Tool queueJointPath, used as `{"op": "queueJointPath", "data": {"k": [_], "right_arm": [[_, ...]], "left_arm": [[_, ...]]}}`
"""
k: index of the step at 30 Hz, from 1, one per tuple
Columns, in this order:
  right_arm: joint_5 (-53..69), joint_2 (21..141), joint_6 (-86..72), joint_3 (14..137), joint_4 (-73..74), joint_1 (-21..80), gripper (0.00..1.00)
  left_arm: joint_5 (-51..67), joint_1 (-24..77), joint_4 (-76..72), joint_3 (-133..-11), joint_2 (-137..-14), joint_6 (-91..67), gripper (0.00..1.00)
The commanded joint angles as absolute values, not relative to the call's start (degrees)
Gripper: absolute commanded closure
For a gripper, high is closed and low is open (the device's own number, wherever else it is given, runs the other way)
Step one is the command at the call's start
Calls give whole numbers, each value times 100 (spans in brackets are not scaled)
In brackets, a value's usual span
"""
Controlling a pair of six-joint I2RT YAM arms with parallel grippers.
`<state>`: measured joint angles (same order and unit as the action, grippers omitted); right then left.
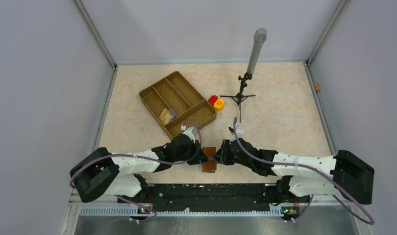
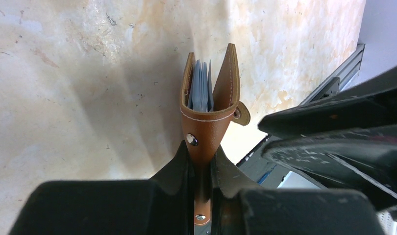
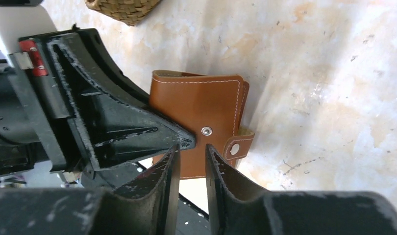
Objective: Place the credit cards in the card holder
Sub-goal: Close the card holder at the center of the board.
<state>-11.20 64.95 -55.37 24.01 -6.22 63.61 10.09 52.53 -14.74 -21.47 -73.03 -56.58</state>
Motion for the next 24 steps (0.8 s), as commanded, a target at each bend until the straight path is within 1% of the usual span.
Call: {"op": "queueJointPath", "data": {"k": [1,4,6,8,12,16,20,24], "right_arm": [[-1589,6246,-5356,2979,627,6505,72],[-1640,6390,-5369,3135,897,6508,64],[-1634,6593,-5337,3287,1007,6509,63],[-1652,6830,-5349,3462,1204,6506,63],[-1610,7175,-5361,3637,1280,6515,71],[-1606,7172,-5411,3598,1145,6514,81],[-1678,7158,-5463,3538,1154,6520,85],[-1653,7263,-5475,3557,1109,6515,86]], "left_arm": [[958,5247,-1291,-2330,-7400,-5476,100],[958,5247,-1274,-2350,-7413,-5467,100],[958,5247,-1266,-2356,-7413,-5467,100],[960,5247,-1254,-2355,-7415,-5467,100],[963,5247,-1254,-2358,-7415,-5467,100],[967,5247,-1247,-2364,-7417,-5458,100],[967,5247,-1248,-2368,-7421,-5458,100],[967,5247,-1240,-2364,-7406,-5458,100]]}}
